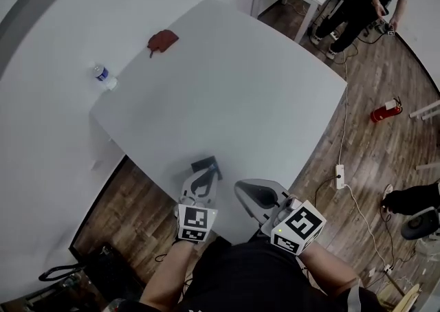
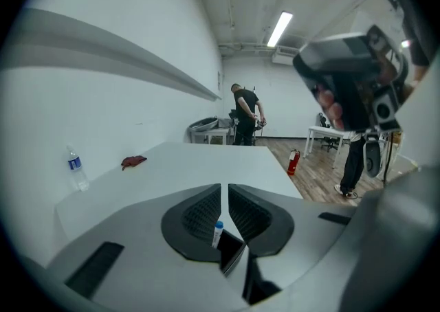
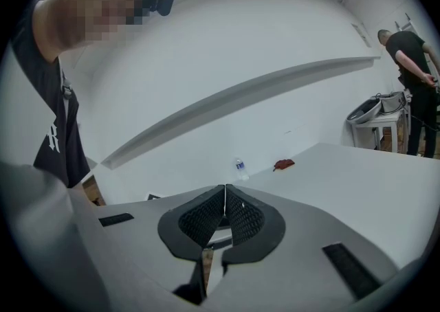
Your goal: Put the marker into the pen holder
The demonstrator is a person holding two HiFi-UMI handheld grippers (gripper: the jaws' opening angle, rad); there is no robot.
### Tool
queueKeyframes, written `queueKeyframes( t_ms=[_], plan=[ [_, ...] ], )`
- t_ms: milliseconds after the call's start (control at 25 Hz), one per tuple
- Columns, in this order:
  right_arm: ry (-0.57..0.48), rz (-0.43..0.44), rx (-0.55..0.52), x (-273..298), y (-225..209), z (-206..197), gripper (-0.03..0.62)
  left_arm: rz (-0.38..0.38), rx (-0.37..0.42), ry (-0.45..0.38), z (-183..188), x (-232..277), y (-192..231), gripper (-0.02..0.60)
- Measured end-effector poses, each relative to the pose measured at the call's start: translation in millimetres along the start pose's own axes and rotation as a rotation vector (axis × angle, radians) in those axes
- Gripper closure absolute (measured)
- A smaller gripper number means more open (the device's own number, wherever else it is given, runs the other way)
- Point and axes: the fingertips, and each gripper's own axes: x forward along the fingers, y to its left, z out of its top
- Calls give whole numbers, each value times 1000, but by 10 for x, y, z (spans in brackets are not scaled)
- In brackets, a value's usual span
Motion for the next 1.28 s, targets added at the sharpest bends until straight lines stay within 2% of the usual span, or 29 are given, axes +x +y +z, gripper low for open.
queueKeyframes(
  t_ms=[120,440,680,960,1280],
  plan=[
    [-6,-5,-12,18,70,-48,577,-12,-7,-71,267,-206,-33,569],
    [-46,-32,-31,58,239,-33,577,-46,-90,-247,873,-866,0,577],
    [-73,-40,-57,34,392,33,579,-66,-79,-336,1213,-1230,-81,577],
    [-108,-56,-91,-48,519,165,579,-96,-75,-372,1343,-1360,-222,577],
    [-125,-58,-116,-65,611,242,579,-92,-64,-400,1430,-1468,-235,577]
  ],
)
